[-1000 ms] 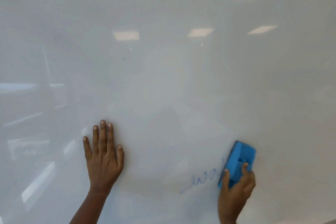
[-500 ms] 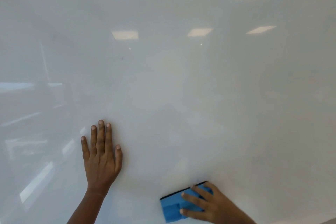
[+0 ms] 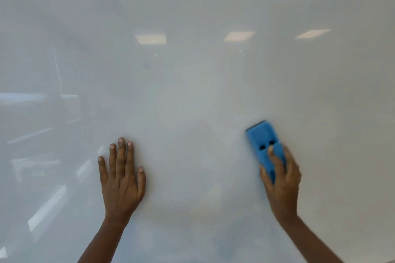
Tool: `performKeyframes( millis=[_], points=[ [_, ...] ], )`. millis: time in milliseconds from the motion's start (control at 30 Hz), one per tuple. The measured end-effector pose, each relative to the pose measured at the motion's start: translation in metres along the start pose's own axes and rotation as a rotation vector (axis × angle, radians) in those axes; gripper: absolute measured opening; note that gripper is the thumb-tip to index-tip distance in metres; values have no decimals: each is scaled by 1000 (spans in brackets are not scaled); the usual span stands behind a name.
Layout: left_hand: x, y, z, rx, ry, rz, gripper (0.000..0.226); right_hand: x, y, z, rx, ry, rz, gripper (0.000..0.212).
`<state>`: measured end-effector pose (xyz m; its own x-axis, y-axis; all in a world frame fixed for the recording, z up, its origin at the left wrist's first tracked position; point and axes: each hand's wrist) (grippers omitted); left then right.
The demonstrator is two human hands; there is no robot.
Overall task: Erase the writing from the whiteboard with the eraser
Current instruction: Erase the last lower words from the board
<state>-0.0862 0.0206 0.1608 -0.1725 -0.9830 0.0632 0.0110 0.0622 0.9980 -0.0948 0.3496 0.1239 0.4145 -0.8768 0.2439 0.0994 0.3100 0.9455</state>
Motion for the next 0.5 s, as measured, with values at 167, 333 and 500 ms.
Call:
performKeyframes(
  millis=[167, 333, 500],
  points=[
    [0, -1, 1, 4, 1, 1, 55, -19, -89, -26, 318, 91, -660, 25],
    [2, 0, 1, 8, 8, 12, 55, -69, -79, -43, 476, 35, -945, 30],
    [2, -1, 1, 4, 16, 18, 55, -106, -39, -53, 373, -16, -537, 30]
  ],
)
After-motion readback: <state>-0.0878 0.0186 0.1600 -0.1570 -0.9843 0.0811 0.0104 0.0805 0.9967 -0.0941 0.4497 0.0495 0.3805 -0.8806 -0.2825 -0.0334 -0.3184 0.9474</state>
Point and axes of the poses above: each hand's wrist, its own y-axis towards the middle knuckle, its own z-axis out of the palm, x = y × z, and after that the axes turned 11 degrees about -x, right-handed
